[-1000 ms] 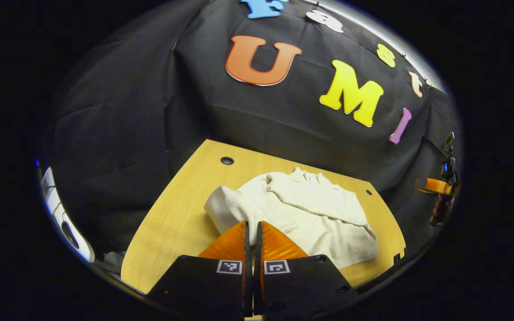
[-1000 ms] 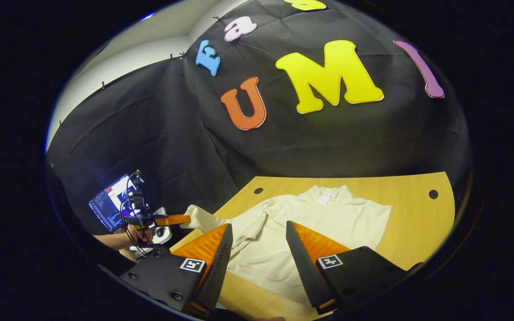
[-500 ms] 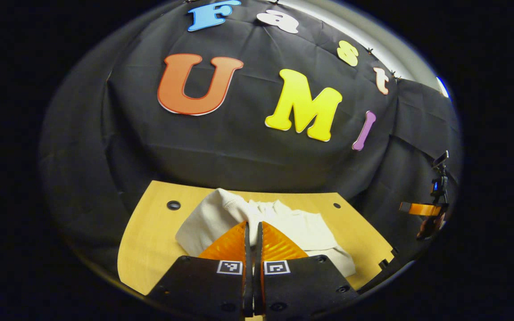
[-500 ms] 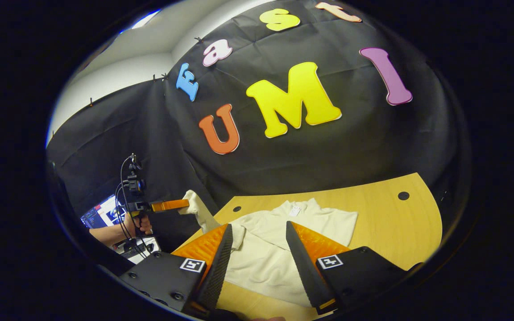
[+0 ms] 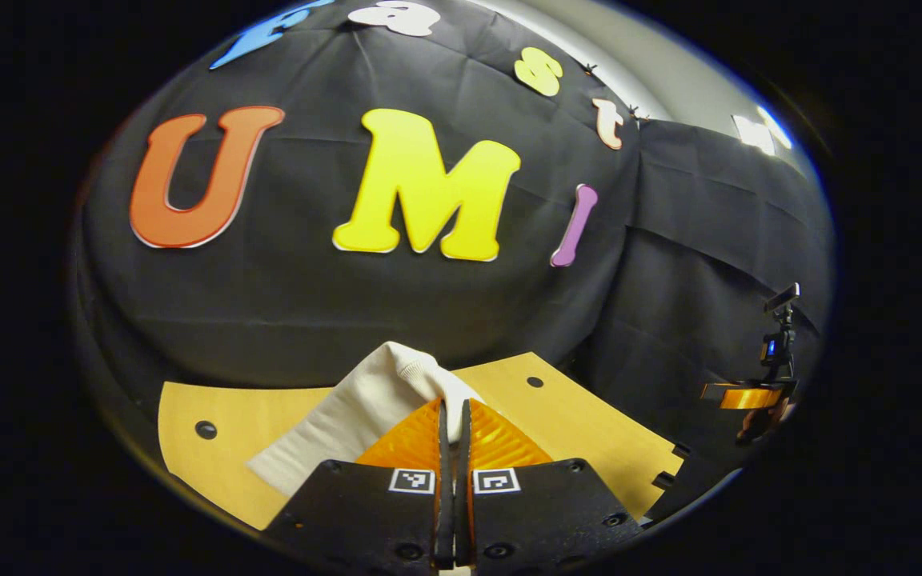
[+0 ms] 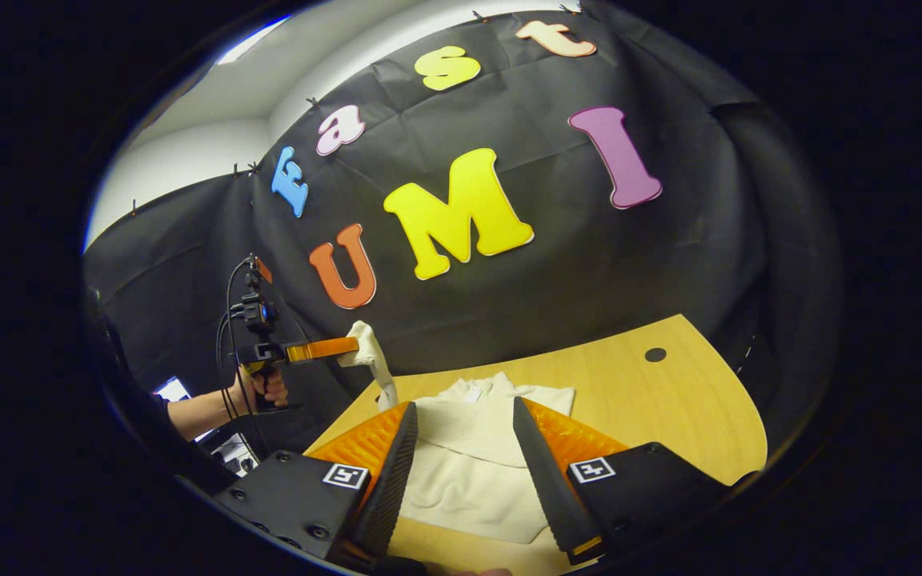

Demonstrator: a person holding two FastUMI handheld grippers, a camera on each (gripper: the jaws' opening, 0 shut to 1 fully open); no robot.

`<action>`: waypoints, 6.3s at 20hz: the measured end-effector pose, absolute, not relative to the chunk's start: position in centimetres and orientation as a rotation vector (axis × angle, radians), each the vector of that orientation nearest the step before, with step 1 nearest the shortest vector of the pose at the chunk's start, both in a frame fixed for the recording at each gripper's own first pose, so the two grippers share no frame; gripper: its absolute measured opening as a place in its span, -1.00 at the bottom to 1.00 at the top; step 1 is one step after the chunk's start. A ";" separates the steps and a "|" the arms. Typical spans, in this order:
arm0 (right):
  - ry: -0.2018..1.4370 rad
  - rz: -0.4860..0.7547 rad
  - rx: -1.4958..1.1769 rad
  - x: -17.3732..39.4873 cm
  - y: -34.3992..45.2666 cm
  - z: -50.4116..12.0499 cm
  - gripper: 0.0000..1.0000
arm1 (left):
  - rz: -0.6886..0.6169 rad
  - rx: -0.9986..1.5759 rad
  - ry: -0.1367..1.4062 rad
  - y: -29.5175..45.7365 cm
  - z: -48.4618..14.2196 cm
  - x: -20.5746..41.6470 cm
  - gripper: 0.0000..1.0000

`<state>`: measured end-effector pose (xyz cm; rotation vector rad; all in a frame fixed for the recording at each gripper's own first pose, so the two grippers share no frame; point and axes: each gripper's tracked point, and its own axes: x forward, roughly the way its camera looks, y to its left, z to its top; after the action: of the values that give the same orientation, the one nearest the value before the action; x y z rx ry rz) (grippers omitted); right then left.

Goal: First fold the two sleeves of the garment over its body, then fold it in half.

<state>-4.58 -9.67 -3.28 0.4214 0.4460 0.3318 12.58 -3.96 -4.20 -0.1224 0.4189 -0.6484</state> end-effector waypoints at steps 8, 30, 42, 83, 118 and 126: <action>0.481 0.183 0.410 -7.3 -15.0 -4.6 0.52 | -0.779 -0.039 0.579 -14.8 -13.7 15.6 -0.93; 0.544 0.174 0.287 -6.1 -13.3 -5.9 0.66 | -0.522 -0.006 0.648 -13.3 -23.6 15.0 1.00; 0.589 0.280 0.147 -1.8 -4.9 -9.5 0.91 | -0.138 -0.081 0.433 1.4 -14.0 6.8 0.96; 1.331 0.033 0.159 -10.8 -4.4 -38.0 -0.07 | 0.052 -0.352 1.285 11.3 -36.8 -12.5 -0.77; 0.869 0.271 0.759 20.8 0.5 -14.0 -0.88 | -0.257 -0.437 0.614 12.3 -12.0 15.7 -0.94; 0.877 0.129 0.835 28.1 -1.5 -25.8 -0.88 | -0.226 -0.488 0.595 10.8 -19.8 25.1 -0.94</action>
<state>28.15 -1.46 -25.80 0.8349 0.8770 0.1290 25.06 10.77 -19.79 -0.4881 0.5947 -0.2263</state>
